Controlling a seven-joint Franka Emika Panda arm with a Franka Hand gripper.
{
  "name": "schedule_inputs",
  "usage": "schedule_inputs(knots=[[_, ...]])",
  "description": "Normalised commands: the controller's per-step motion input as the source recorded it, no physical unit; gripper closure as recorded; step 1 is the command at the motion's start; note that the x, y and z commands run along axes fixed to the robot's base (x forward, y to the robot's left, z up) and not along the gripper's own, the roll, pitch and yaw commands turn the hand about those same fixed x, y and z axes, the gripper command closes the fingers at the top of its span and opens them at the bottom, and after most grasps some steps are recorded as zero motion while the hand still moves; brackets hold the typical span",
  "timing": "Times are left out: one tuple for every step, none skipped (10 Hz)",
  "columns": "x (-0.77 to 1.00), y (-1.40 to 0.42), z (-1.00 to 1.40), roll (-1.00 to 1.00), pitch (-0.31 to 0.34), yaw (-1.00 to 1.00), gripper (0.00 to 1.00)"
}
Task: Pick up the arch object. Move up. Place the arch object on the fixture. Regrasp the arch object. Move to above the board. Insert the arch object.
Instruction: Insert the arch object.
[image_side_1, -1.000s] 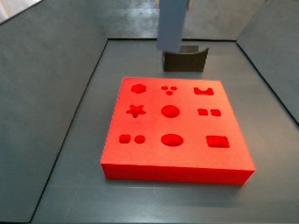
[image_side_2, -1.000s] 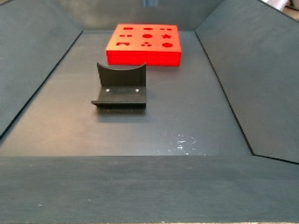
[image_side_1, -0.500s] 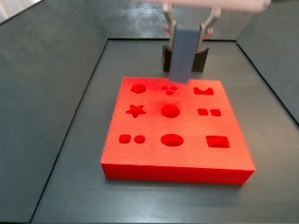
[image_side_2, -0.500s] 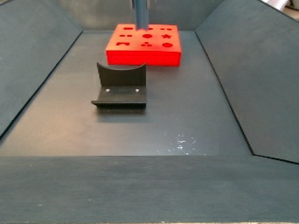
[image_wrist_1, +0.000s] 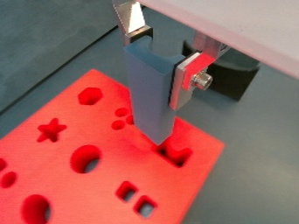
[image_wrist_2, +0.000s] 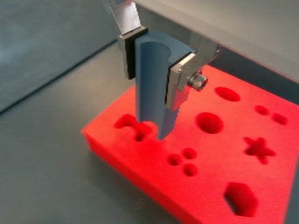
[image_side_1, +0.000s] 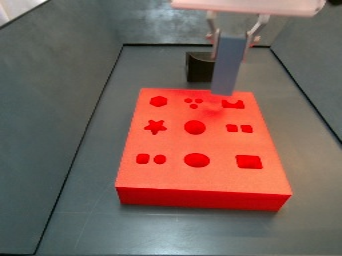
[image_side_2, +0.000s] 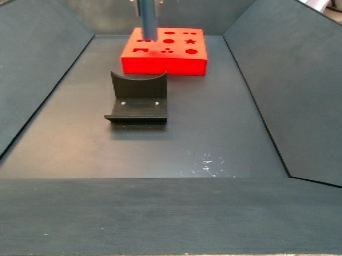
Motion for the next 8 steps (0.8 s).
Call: schedule_inputs(knots=[[0.33,0.06,-0.03,0.0,0.019,0.27,1.0],[0.0,0.0,-0.14,0.0,0.0,0.08,1.0],[0.0,-0.02,-0.15,0.01,0.0,0.14,1.0],[0.0,-0.04,-0.16,0.01,-0.003,0.15,1.0],[0.0,-0.07,-0.15,0.02,-0.003,0.2,1.0],[0.0,-0.14,0.0,0.04,0.0,0.17,1.0],[0.12,-0.14,0.02,0.11,0.007,0.1,1.0],[0.34,-0.11,0.03,0.09,0.031,0.0,1.0]])
